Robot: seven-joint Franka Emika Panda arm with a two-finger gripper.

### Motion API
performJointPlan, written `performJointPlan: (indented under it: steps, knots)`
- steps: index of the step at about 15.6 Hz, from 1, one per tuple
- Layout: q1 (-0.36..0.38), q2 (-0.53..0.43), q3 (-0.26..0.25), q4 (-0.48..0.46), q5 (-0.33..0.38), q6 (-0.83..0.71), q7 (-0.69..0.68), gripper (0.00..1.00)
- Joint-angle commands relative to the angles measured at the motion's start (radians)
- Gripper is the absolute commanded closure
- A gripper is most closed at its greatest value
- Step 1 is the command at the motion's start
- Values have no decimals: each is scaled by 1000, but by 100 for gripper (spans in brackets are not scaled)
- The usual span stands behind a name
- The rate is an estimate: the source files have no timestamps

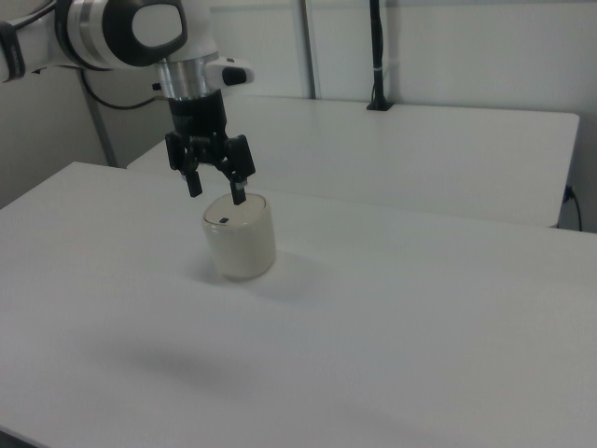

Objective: Open the trash bin
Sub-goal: 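Move the gripper toward the cream trash bin, closing the fingers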

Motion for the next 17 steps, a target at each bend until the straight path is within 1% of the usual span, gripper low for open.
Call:
performJointPlan:
  steps: [1, 3, 5, 6, 7, 8, 12, 15, 17]
  knots:
    - [80, -15, -3, -7, -8, -5, -8, 0]
    - [108, -16, -3, -7, -8, -5, -8, 0]
    - [117, -16, -3, -7, -9, -3, -9, 0]
    - [117, -16, -3, -7, -9, -3, -17, 7]
    - [119, -18, -3, -7, -9, -2, -20, 25]
    - [119, -18, -3, -7, -8, -2, -22, 49]
    - [137, -12, -3, -7, -6, 2, -23, 100]
    - [137, -8, -3, -7, 1, 17, -23, 100]
    - [137, -1, -3, -10, 27, 69, -23, 100]
